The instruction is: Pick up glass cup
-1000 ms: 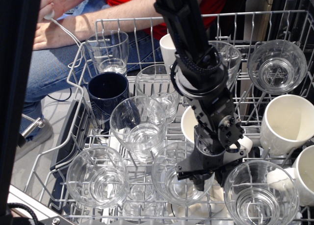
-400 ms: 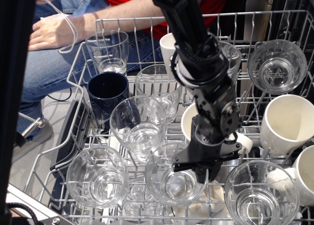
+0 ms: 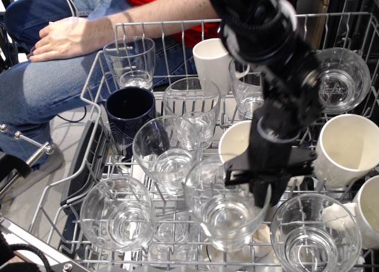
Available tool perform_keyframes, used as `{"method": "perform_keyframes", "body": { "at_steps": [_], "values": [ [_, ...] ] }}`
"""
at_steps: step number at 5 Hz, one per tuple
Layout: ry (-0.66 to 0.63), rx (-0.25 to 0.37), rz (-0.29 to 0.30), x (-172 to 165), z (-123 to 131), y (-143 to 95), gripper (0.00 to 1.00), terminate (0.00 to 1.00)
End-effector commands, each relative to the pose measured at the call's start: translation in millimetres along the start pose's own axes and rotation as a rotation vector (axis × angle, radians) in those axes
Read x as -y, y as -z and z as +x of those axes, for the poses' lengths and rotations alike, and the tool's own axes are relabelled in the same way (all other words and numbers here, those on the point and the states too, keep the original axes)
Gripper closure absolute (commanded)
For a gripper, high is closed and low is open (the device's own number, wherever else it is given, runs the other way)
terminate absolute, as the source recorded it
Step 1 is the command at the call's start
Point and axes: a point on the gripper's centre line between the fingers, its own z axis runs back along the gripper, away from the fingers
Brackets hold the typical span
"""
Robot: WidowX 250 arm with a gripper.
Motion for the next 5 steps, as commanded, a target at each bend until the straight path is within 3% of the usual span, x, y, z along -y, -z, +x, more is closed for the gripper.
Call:
{"method": "perform_keyframes", "body": {
  "at_steps": [1, 2, 4, 5],
  "values": [
    [0.059, 0.026, -0.011, -3, -6, -84, 1.00, 0.00],
    [0.101, 0.018, 0.022, -11, -6, -111, 1.00, 0.00],
    [0.148, -0.027, -0.031, -20, 5, -154, 1.00, 0.00],
    [0.182, -0.007, -0.024, -22, 6, -159, 1.00, 1.00]
  ]
}}
